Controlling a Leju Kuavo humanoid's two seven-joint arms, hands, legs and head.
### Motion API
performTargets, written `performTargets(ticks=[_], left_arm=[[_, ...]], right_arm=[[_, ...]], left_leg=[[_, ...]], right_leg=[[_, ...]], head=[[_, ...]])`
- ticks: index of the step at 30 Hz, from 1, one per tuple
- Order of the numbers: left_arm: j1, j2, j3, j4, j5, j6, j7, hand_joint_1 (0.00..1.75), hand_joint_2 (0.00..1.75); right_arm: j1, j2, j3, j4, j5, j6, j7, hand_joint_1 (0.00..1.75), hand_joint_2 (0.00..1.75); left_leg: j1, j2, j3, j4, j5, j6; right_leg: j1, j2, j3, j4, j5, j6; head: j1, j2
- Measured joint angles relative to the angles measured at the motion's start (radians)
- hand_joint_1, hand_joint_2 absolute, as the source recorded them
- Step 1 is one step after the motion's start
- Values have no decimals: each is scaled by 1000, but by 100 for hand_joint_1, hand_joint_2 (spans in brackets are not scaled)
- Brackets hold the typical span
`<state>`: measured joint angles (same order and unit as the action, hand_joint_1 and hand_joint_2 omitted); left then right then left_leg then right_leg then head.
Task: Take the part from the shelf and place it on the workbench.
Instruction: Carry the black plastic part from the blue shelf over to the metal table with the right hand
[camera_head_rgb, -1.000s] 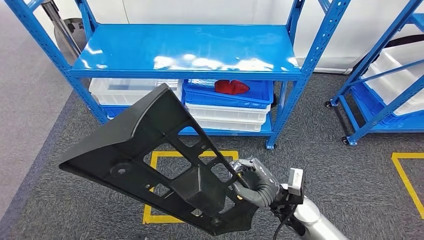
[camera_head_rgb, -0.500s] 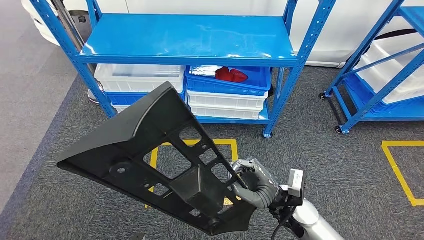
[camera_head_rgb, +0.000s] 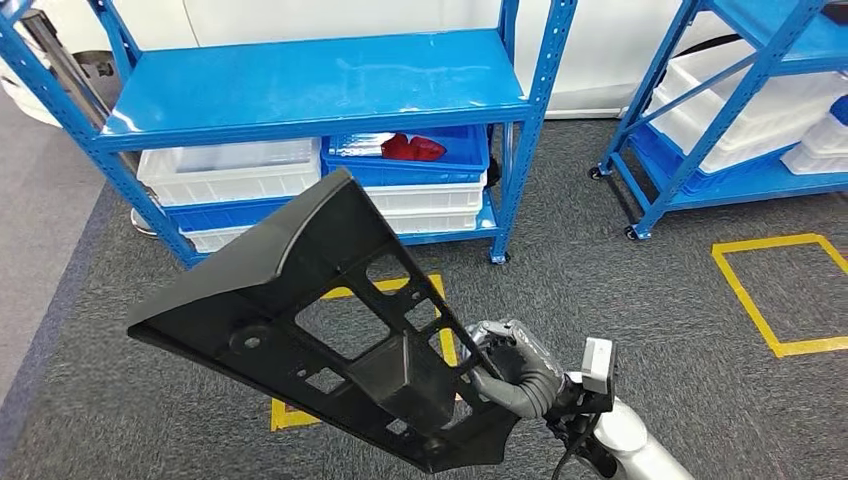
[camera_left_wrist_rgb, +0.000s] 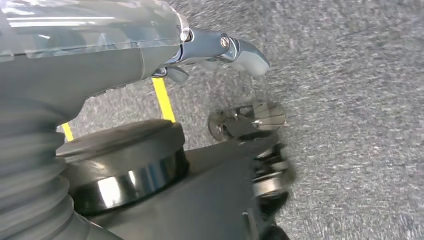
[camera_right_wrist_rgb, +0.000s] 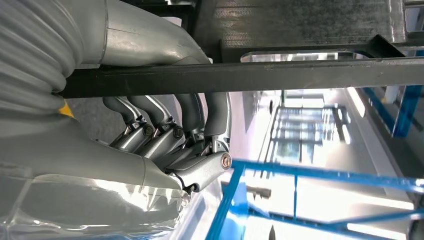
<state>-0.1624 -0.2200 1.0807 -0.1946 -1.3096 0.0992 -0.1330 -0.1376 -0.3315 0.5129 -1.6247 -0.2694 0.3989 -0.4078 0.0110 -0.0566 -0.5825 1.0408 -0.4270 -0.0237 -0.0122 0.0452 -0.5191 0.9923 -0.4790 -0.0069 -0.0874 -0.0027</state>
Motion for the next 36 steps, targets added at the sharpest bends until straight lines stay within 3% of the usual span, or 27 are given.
performTargets(ticks=[1, 2, 3, 5, 6, 8, 9, 10, 11, 12, 14, 16, 17, 19, 20, 21, 23, 25, 27, 29, 31, 33, 35, 36], left_arm=[[1, 0, 0, 0, 0, 0, 0, 0, 175], [1, 0, 0, 0, 1, 1, 1, 0, 175], [0, 0, 0, 0, 1, 2, 1, 0, 175], [-5, 0, 0, 0, 1, 3, 0, 0, 175], [-7, 0, 0, 0, 1, 3, 0, 0, 175], [-7, 0, 0, 0, 1, 3, -1, 0, 175], [-5, 0, 0, 0, 1, 3, -1, 0, 175], [-4, 1, 0, 0, 1, 3, -1, 0, 175], [-4, 1, 0, 0, 1, 3, -1, 0, 175], [-5, 0, 0, 0, 1, 3, -1, 0, 175], [-5, 0, 0, 0, 1, 3, 0, 0, 175], [-3, 0, 0, 0, 2, 3, 0, 0, 175], [-1, 1, 0, 0, 2, 3, 1, 0, 175], [0, 1, 0, 0, 0, 2, 1, 0, 175], [0, 1, 0, 0, -2, 2, 0, 0, 175], [1, 1, 0, 0, -4, 1, 0, 0, 175], [5, 1, 0, 0, -9, -1, 1, 0, 175], [12, 2, 0, 0, -12, -2, 4, 0, 175], [16, 3, -1, 0, -15, -2, 7, 0, 175], [17, 3, -2, 0, -17, -3, 8, 0, 175], [17, 5, -2, 0, -17, -3, 10, 0, 175], [18, 7, -2, 0, -17, -3, 14, 0, 175], [17, 7, -2, 0, -16, -2, 18, 0, 175], [17, 7, -2, 0, -16, -1, 19, 0, 175]], right_arm=[[-1, 0, -1, -1, -1, 1, 0, 175, 175], [-1, 0, -2, -1, -2, 2, 0, 175, 175], [-1, 0, -3, -1, -3, 3, 0, 175, 175], [0, 2, -8, -1, -4, 4, 0, 175, 175], [-1, 4, -11, -1, -4, 4, 0, 175, 175], [-1, 9, -14, -1, -6, 4, 0, 175, 175], [0, 10, -16, -1, -6, 4, 0, 175, 175], [2, 10, -17, -1, -7, 3, 0, 175, 175], [3, 11, -18, -1, -8, 3, -1, 175, 175], [5, 11, -20, -1, -10, 2, -2, 175, 175], [6, 11, -27, -2, -14, -1, -6, 175, 175], [6, 11, -35, -6, -16, -2, -8, 175, 175], [7, 11, -39, -7, -16, -2, -10, 175, 175], [16, 11, -47, -10, -17, -3, -15, 175, 175], [21, 11, -51, -12, -18, -4, -19, 175, 175], [25, 10, -54, -14, -18, -4, -22, 175, 175], [31, 9, -57, -19, -18, -7, -28, 175, 175], [40, 8, -59, -22, -18, -10, -31, 175, 175], [53, 8, -60, -27, -18, -13, -32, 175, 175], [62, 8, -62, -31, -17, -15, -33, 175, 175], [64, 8, -64, -36, -17, -15, -33, 175, 175], [67, 8, -66, -39, -17, -15, -34, 175, 175], [73, 8, -69, -41, -17, -15, -35, 175, 175], [77, 10, -72, -43, -17, -15, -35, 175, 175]], left_leg=[[1, -14, 16, -28, -2, 4], [-1, -12, 20, -34, -6, 9], [-1, -2, 20, -41, -6, 15], [0, 18, 22, -53, -4, 30], [0, 29, 23, -59, -1, 37], [-4, 49, 23, -61, -1, 44], [-6, 60, 22, -61, -1, 45], [-8, 71, 22, -60, -2, 46], [-10, 81, 23, -58, -3, 47], [-11, 91, 23, -56, -5, 47], [-14, 108, 25, -51, -10, 43], [-20, 125, 24, -46, -14, 35], [-22, 136, 24, -45, -14, 31], [-22, 150, 24, -41, -20, 22], [-20, 140, 20, -27, -32, 17], [-18, 123, 9, 3, -55, 11], [-16, 82, -38, 116, -120, 3], [-16, 69, -89, 229, -166, 2], [-16, 65, -102, 254, -157, 6], [-17, 48, -55, 155, -90, 15], [-16, 3, 6, 21, -36, 25], [-17, -19, 29, -34, -28, 29], [-15, 0, 33, -46, -21, 35], [-12, 11, 36, -53, -16, 40]], right_leg=[[-1, 10, -5, 3, 1, 6], [-2, 19, -10, 4, 4, 12], [-3, 28, -13, 4, 5, 18], [-5, 16, -28, 23, -9, 27], [-5, 0, -48, 62, -31, 31], [-6, -29, -111, 190, -89, 34], [-7, -34, -144, 255, -110, 35], [-8, -36, -162, 290, -113, 36], [-9, -39, -163, 286, -96, 36], [-9, -45, -144, 245, -65, 34], [-2, -89, -78, 108, 1, 28], [9, -129, -46, 29, 22, 17], [14, -130, -47, 22, 19, 12], [11, -108, -51, 18, 24, 1], [9, -97, -51, 16, 27, -5], [6, -87, -52, 14, 30, -11], [5, -66, -53, 13, 34, -19], [7, -46, -56, 15, 35, -22], [9, -25, -57, 17, 36, -23], [10, 3, -57, 21, 36, -22], [10, 30, -61, 26, 37, -18], [5, 53, -68, 28, 41, -8], [0, 70, -75, 26, 47, 6], [1, 60, -79, 31, 41, 11]], head=[[0, 0], [0, 0], [0, 0], [0, 0], [0, 0], [0, 0], [0, 0], [0, 0], [0, 0], [0, 0], [0, 0], [0, 0], [0, 0], [0, 0], [0, 0], [0, 0], [0, 0], [0, 0], [0, 0], [0, 0], [0, 0], [0, 0], [0, 0], [0, 0]])
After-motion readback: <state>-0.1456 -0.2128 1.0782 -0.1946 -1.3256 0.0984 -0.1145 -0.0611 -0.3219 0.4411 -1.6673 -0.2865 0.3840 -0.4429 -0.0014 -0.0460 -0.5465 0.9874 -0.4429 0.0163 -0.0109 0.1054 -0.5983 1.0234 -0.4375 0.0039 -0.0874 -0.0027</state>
